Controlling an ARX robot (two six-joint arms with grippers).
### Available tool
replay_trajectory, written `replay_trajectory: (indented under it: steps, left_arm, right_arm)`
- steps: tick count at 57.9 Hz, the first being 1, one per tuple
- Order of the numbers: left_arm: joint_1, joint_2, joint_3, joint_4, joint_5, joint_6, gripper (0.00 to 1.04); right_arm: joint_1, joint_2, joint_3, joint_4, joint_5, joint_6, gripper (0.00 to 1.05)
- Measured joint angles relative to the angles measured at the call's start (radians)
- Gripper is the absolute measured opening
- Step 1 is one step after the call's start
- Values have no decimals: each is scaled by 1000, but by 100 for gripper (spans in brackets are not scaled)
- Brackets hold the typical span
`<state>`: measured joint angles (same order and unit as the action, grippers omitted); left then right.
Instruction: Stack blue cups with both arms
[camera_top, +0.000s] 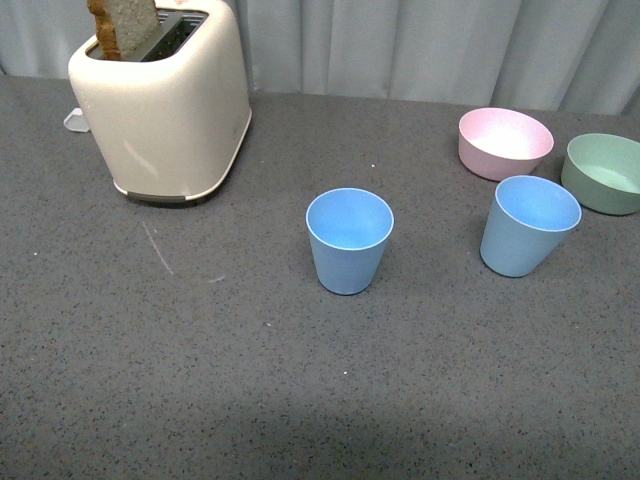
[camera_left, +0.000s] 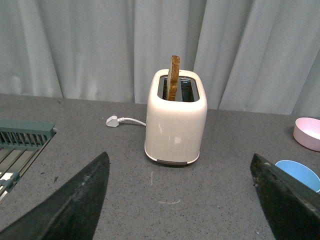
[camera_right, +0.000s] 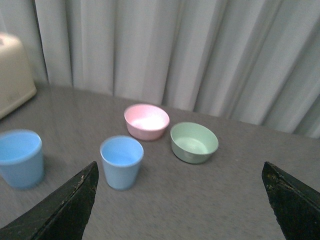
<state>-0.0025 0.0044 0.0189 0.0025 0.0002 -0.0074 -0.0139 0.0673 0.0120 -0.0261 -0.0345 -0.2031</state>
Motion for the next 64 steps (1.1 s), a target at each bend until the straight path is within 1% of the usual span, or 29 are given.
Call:
replay_trajectory:
  steps: [4,5,6,9,13,18,25,29,37,49,64]
  left_arm:
    - [0,0,0,0,0,0,96]
    - [0,0,0,0,0,0,99]
    - [0,0,0,0,0,1,100]
    - [0,0,0,0,0,2,98]
    - [0,0,0,0,0,2,98]
    - [0,0,0,0,0,2,98]
    - [0,0,0,0,0,2,98]
    - [0,0,0,0,0,2,98]
    - [0,0,0,0,0,2,98]
    - [0,0,0,0,0,2,98]
    - [0,0,0,0,0,2,98]
  right_arm:
    - [-12,111,7,55,3,-121,95]
    - [-14,131,9,68,3,-131,95]
    - [-18,174,12,98,3,-147,95]
    - [-24,298,28,183,2,-166,95]
    - [-34,468,61,299,3,-167,95]
    - [-46,750,156,441,7,-127,95]
    - [-47,1074,296,477,4,-55,95]
    - [-42,1220,372,465,7,-12,95]
    - [-20,1500,582,360,19,103,95]
    - [21,1700,782,205,29,241,95]
    - [63,1883,947,54,34,369,95]
